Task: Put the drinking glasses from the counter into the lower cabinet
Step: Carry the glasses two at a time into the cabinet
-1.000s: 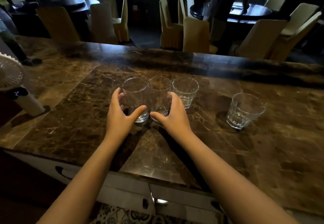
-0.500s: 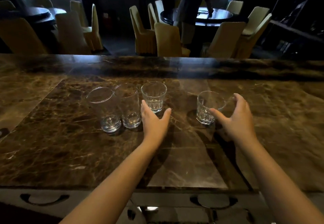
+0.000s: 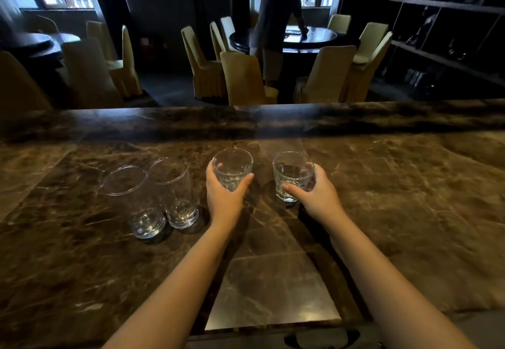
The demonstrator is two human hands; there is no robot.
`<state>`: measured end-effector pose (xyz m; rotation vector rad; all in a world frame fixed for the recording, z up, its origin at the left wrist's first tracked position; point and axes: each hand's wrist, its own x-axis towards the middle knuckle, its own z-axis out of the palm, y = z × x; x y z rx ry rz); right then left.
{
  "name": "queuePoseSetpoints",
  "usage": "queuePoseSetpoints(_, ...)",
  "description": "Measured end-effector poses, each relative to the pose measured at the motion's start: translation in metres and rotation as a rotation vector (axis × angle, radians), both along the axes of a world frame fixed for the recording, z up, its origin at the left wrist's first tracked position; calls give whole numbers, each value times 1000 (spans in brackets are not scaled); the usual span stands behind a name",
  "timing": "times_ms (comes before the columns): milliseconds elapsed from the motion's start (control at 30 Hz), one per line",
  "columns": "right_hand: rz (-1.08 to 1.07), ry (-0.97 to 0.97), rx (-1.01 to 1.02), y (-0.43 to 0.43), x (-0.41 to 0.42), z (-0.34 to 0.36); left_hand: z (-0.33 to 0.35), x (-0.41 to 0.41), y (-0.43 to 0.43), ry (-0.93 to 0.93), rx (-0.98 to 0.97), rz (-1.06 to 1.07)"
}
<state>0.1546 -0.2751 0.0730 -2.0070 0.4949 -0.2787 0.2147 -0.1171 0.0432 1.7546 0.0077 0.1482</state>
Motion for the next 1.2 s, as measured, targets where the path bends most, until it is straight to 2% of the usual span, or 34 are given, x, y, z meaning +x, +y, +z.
queuePoseSetpoints(367,49,-21,72,-8,10,-12,-1,-16,-20,-26,32,-73)
queuePoseSetpoints(533,-7,-30,115,-3,7,-20,9,-26,-11,71,50,-150)
queuePoseSetpoints(600,-124,-30,46,6,-5,-26,15,-38,7,170,-3,-179)
queuePoseSetpoints(700,-172,-189,-212,31,-36,-31,22,-74,55,273,-43,-204)
queuePoseSetpoints(800,113,-286,-407,64,-51,-21,27,-101,104,253,-7,-31)
queuePoseSetpoints(867,349,-250,-371,88,-46,-6,29,-101,129,201,23,139)
queuePoseSetpoints(933,485,-195,-249,108,-29,9,30,-91,147,178,78,208)
queuePoseSetpoints(1033,601,-66,-98,132,3,25,31,-71,165,150,163,138)
queuePoseSetpoints(1200,660,45,-17,150,40,31,37,-41,181,30,-35,-69)
